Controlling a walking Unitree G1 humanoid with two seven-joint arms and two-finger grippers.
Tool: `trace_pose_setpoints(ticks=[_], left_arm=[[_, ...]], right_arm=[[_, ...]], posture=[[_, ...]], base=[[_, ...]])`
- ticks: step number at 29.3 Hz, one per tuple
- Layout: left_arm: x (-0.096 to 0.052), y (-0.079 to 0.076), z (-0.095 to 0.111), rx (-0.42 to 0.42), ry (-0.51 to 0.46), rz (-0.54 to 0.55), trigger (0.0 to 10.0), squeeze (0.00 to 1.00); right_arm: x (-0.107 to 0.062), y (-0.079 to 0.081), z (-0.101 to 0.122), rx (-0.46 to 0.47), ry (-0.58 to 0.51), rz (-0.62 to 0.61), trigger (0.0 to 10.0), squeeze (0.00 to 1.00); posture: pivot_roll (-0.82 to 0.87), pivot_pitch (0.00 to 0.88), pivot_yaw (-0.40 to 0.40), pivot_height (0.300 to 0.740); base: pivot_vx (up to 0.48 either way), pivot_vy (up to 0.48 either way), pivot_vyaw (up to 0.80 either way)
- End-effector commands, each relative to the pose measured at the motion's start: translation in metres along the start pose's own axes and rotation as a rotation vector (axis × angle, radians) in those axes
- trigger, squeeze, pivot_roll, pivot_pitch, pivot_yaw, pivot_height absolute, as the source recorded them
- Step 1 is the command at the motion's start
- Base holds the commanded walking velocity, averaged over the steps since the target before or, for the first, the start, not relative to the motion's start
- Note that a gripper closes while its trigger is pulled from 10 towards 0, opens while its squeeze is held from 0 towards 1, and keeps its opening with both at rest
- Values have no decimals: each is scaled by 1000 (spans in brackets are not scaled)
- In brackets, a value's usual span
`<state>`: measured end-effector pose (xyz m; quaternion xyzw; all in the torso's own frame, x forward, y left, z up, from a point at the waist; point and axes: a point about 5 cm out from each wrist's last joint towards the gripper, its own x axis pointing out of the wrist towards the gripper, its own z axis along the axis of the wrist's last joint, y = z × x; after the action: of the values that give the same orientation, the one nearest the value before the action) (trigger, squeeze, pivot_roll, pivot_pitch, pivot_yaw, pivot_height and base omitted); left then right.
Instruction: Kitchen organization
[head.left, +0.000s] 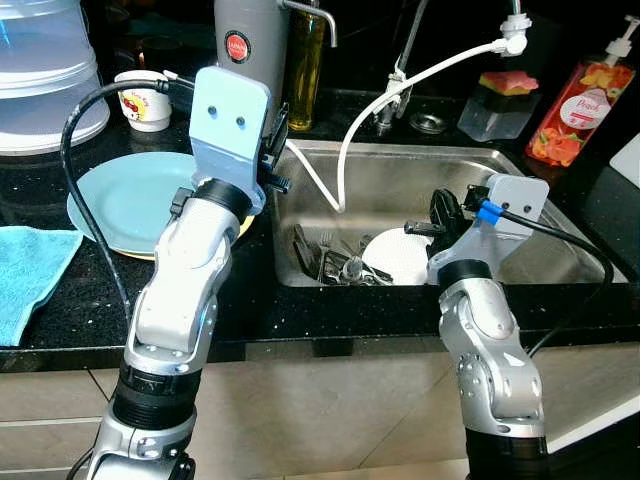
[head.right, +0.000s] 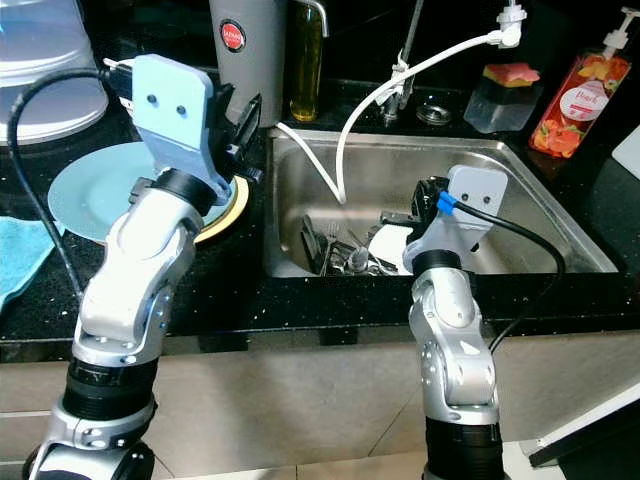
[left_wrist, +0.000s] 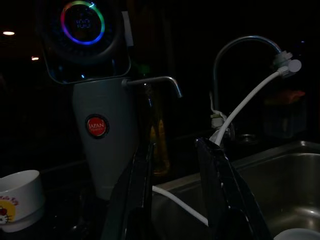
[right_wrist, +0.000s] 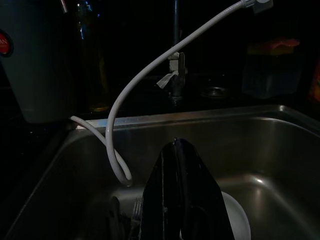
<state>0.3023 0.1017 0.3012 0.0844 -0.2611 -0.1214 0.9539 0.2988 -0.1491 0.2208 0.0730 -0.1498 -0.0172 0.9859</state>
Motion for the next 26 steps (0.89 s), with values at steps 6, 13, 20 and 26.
trace_pose_setpoints(ticks=[6, 13, 20, 26], left_arm=[[-2, -3, -1, 6, 16, -5, 10000, 0], [-1, -3, -1, 5, 18, -4, 10000, 0], [0, -3, -1, 1, 23, -1, 10000, 0], [0, -3, -2, 2, 28, 0, 10000, 0]], right_arm=[[1, -1, -1, -4, -5, -5, 10000, 0], [1, 0, -1, -2, -8, -5, 10000, 0], [1, -1, 0, -1, -9, -6, 10000, 0], [1, -1, 0, -1, -9, -7, 10000, 0]], posture=[[246, 11, -94, 740], [245, 9, -90, 740], [243, 10, -89, 740], [243, 10, -87, 740]], base=[[-369, 0, 0], [-362, 0, 0], [-337, 0, 0], [-311, 0, 0]])
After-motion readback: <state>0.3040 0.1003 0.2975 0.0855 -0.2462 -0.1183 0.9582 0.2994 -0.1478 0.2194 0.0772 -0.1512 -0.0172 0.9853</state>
